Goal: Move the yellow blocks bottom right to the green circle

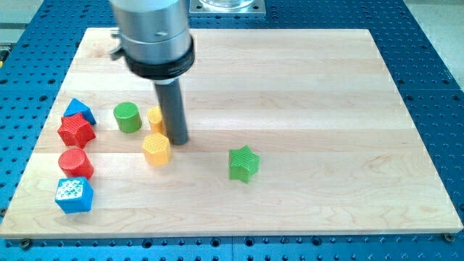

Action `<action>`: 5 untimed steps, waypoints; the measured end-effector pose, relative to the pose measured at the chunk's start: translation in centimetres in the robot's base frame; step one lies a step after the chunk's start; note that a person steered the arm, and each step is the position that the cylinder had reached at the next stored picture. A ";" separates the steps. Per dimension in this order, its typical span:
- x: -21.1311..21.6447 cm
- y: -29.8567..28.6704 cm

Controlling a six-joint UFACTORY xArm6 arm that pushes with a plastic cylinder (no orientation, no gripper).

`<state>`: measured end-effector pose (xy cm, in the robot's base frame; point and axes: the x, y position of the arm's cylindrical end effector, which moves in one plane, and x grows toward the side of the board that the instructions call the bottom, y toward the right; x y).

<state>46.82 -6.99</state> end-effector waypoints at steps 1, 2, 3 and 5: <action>-3.0 3.5; -5.3 6.5; -8.1 7.2; -4.9 1.0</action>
<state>41.94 -5.96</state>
